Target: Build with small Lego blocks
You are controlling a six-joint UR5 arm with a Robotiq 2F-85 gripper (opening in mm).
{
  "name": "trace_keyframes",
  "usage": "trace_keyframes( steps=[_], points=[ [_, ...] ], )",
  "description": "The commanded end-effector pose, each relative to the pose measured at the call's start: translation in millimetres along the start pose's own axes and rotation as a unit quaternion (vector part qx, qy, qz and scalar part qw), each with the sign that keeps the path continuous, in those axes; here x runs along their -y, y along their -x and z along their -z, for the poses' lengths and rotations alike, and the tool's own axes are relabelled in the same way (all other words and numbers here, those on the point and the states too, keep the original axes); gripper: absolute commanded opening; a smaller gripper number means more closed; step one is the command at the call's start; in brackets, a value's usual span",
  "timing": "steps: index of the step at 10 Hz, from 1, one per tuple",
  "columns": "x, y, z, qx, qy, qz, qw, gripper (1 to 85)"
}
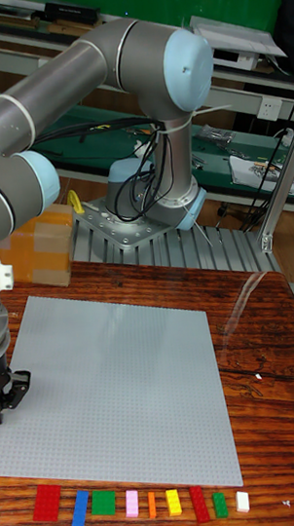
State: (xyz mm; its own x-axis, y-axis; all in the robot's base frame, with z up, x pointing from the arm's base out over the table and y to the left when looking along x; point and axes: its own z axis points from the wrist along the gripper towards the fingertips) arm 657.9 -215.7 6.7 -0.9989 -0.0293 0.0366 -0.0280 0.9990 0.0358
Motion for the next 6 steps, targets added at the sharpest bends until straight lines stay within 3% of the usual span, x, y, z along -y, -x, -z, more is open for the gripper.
trace_keyframes(
  steps=[1, 6],
  points=[
    [-4.2, 8.7, 6.0, 0.0, -0.002, -0.017, 0.9999, 27.0],
    [-23.0, 26.0, 6.8, 0.01, -0.029, -0.051, 0.9982, 24.0]
  ],
)
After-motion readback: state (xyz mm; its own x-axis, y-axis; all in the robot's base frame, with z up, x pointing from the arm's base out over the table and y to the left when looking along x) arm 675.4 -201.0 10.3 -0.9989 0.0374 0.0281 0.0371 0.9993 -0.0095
